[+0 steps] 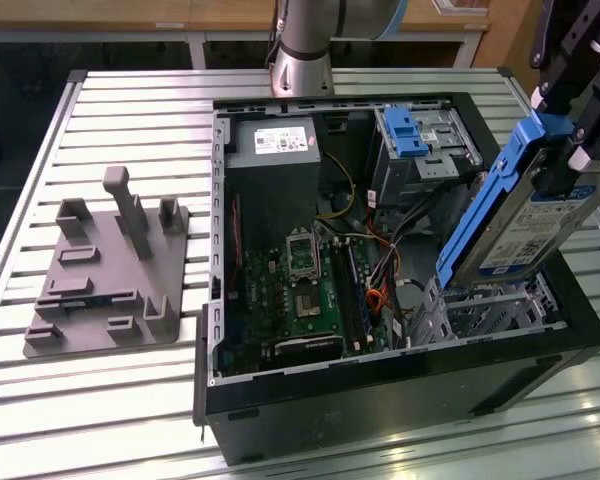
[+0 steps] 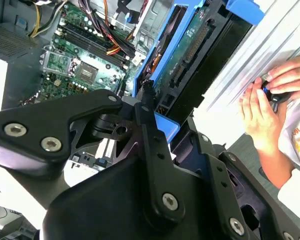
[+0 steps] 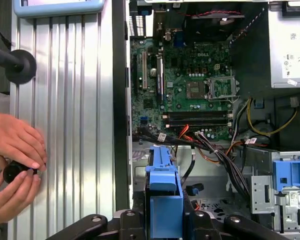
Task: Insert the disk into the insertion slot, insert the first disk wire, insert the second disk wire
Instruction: 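Insert the disk into the insertion slot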
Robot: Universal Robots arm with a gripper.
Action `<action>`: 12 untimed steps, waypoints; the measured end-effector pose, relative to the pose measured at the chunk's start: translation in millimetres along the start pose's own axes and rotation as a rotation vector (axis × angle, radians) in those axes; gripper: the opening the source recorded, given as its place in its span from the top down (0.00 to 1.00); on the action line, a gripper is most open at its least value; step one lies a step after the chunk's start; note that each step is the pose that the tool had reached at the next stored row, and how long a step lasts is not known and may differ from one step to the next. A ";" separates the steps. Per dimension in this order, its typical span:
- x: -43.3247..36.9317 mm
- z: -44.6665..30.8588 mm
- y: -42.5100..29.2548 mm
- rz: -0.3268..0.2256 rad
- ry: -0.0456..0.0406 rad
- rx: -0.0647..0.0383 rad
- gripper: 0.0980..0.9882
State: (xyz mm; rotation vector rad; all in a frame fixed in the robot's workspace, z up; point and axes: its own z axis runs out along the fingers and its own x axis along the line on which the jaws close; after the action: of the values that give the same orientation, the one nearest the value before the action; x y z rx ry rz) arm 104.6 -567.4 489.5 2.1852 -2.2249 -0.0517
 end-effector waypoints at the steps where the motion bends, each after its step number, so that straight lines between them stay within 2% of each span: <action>1: 0.0 -0.1 0.0 0.000 -0.0049 0.000 0.70; 6: 0.1 0.0 0.0 -0.002 -0.0373 -0.001 0.70; 8: 0.1 0.0 0.0 -0.002 -0.0474 -0.001 0.70; 12: 0.0 0.0 0.0 -0.003 -0.0494 -0.001 0.70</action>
State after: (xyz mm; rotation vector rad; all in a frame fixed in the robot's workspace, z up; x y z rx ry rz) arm 104.7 -567.5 489.5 2.2106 -2.2465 -0.1079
